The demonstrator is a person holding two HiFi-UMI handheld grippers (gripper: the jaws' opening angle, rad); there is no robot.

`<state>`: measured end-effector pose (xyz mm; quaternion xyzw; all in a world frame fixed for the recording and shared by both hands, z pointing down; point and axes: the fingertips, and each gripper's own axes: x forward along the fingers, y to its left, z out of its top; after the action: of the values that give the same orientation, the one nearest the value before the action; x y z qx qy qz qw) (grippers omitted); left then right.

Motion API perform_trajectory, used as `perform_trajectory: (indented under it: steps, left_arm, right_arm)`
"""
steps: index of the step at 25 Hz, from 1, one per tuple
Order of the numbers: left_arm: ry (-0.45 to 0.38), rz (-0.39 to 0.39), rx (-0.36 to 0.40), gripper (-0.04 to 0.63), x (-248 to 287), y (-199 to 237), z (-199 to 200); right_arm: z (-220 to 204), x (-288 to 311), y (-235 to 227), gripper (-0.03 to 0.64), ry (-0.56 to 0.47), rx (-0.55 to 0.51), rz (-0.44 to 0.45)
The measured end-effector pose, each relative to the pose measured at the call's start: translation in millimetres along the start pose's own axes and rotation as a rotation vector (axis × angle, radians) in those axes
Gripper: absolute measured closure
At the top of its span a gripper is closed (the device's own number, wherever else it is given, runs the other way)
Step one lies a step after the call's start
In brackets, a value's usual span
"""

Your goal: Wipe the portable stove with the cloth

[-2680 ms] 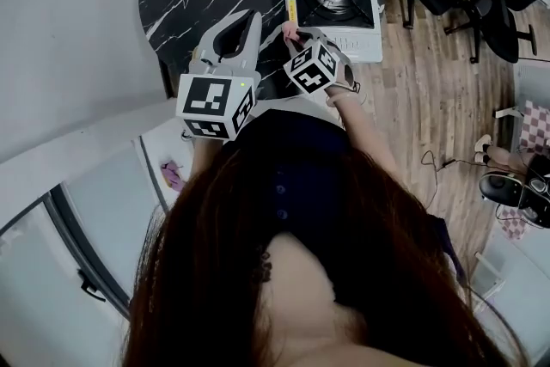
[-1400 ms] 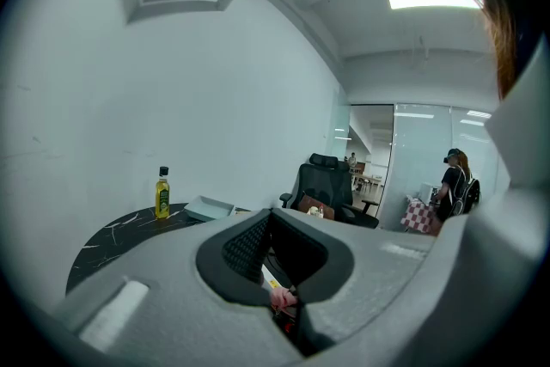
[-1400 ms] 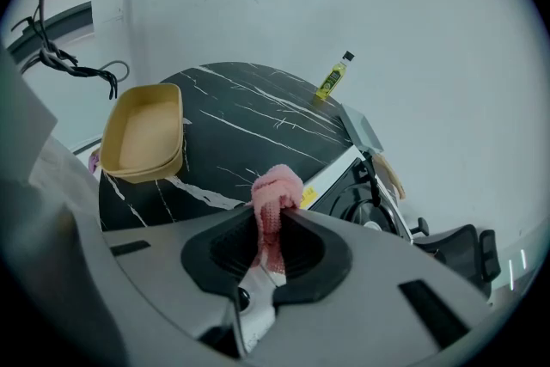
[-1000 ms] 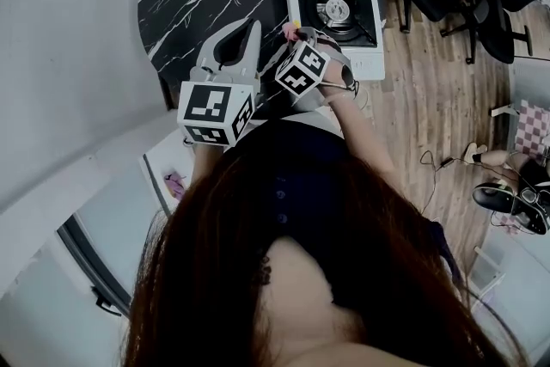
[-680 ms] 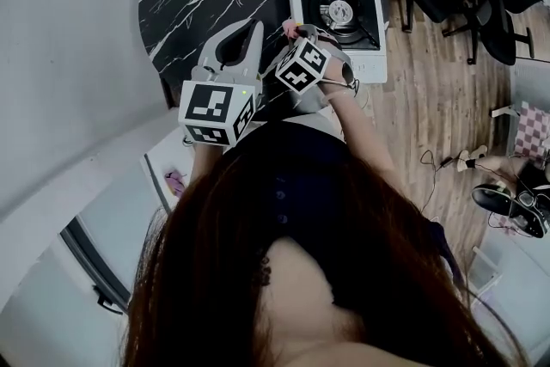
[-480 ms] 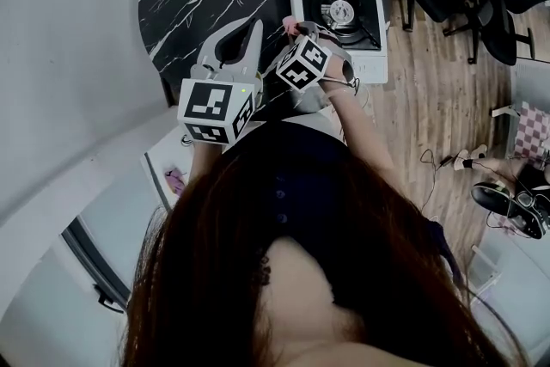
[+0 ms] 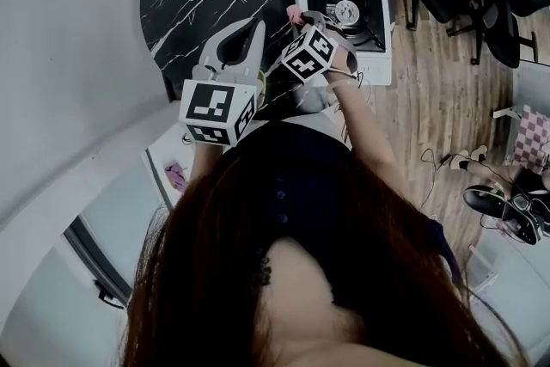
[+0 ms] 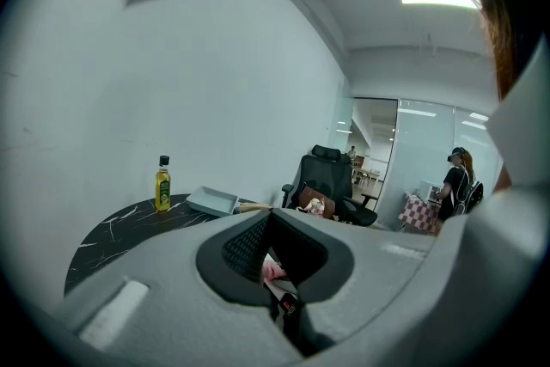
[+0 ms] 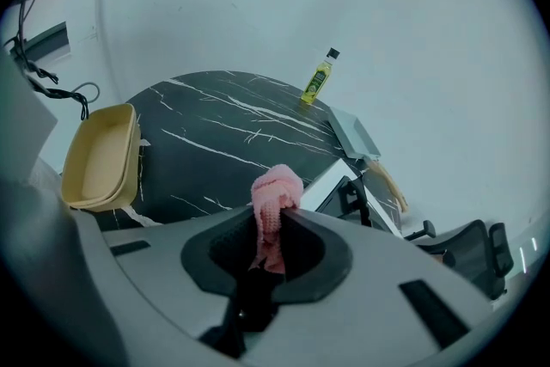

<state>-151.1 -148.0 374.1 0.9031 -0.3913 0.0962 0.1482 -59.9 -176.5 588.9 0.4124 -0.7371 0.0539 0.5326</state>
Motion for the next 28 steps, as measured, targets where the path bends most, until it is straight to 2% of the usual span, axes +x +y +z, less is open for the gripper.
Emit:
perform_trajectory:
  steps: [19, 28]
  left_arm:
    - [0.022, -0.004, -0.013, 0.586, 18, 11, -7]
    - [0.026, 0.005, -0.026, 0.586, 24, 9, -10]
  right_arm:
    - [18, 18, -30, 0.558, -0.059, 0.102, 0.015]
    - [28, 32, -49, 0.560, -0.057, 0.122, -0.010]
